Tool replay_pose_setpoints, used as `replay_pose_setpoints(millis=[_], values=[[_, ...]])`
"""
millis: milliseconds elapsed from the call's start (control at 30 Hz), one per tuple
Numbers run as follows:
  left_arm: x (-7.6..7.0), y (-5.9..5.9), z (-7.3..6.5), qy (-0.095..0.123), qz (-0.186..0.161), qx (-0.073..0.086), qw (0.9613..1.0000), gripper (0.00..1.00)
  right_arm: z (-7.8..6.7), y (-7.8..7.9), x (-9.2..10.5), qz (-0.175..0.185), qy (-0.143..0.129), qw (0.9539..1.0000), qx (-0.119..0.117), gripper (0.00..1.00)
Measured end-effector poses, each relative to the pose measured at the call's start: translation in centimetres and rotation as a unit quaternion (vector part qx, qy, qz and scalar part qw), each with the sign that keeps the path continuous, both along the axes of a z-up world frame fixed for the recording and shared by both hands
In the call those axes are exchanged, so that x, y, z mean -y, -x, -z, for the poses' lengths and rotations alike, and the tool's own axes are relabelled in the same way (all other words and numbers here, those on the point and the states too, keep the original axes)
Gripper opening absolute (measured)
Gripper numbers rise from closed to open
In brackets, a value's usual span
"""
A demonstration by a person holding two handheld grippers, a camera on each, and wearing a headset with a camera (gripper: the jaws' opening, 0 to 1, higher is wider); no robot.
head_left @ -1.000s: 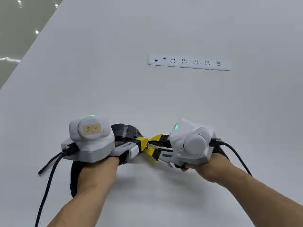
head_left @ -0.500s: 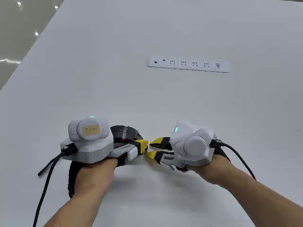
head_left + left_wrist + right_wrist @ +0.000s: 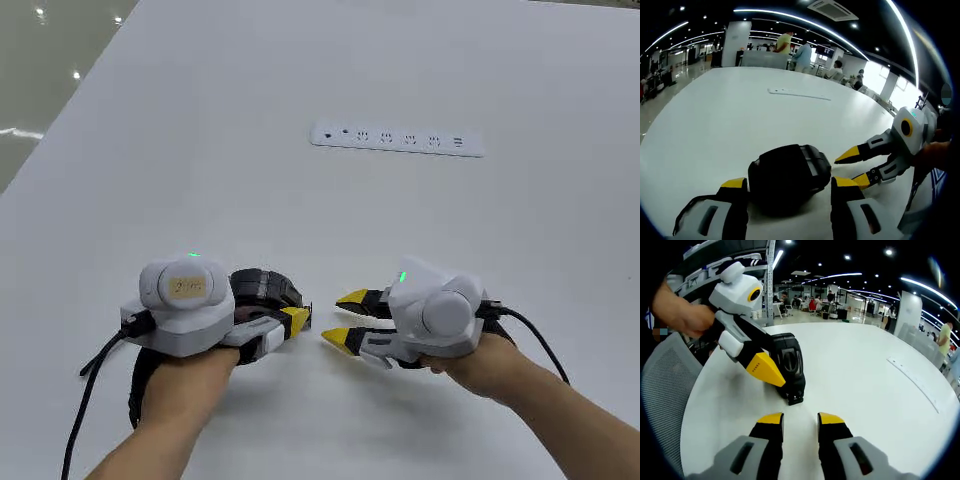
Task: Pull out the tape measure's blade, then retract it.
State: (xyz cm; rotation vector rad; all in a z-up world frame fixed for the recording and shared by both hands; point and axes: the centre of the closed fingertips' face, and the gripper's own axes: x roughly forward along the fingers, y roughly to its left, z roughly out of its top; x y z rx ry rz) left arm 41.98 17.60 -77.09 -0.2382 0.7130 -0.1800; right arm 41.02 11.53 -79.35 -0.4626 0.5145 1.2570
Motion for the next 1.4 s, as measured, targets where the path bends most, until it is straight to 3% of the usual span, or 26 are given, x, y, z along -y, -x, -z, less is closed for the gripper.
replay_pose_setpoints(millis=[100,533,733,900,1133,1400], values=[[-0.4,1.2,-0.4,-0.033,0.063,0.017,0.9973,0.65,-1.4,0.0,3.6,0.016,-0.014,0.9998,-0.001,0.29],[-1.3,2.8,-0.3,-0.044,0.131,0.04,0.9896,0.7,-2.0,0.2,7.6,0.049,-0.02,0.9986,-0.003,0.43],[-1.7,3.5,-0.8,-0.059,0.173,0.059,0.9814,0.74,-2.3,0.6,9.3,0.069,-0.028,0.9971,-0.011,0.52],[-2.0,4.1,-1.4,-0.042,0.189,0.075,0.9782,0.77,-2.4,0.9,10.7,0.086,-0.033,0.9957,-0.013,0.57],[-2.2,5.0,-1.9,-0.049,0.221,0.092,0.9696,0.79,-2.9,1.4,12.3,0.104,-0.048,0.9934,-0.009,0.66],[-2.3,6.1,-2.1,-0.039,0.23,0.102,0.9669,0.82,-3.3,2.2,14.1,0.127,-0.062,0.9899,-0.01,0.74]])
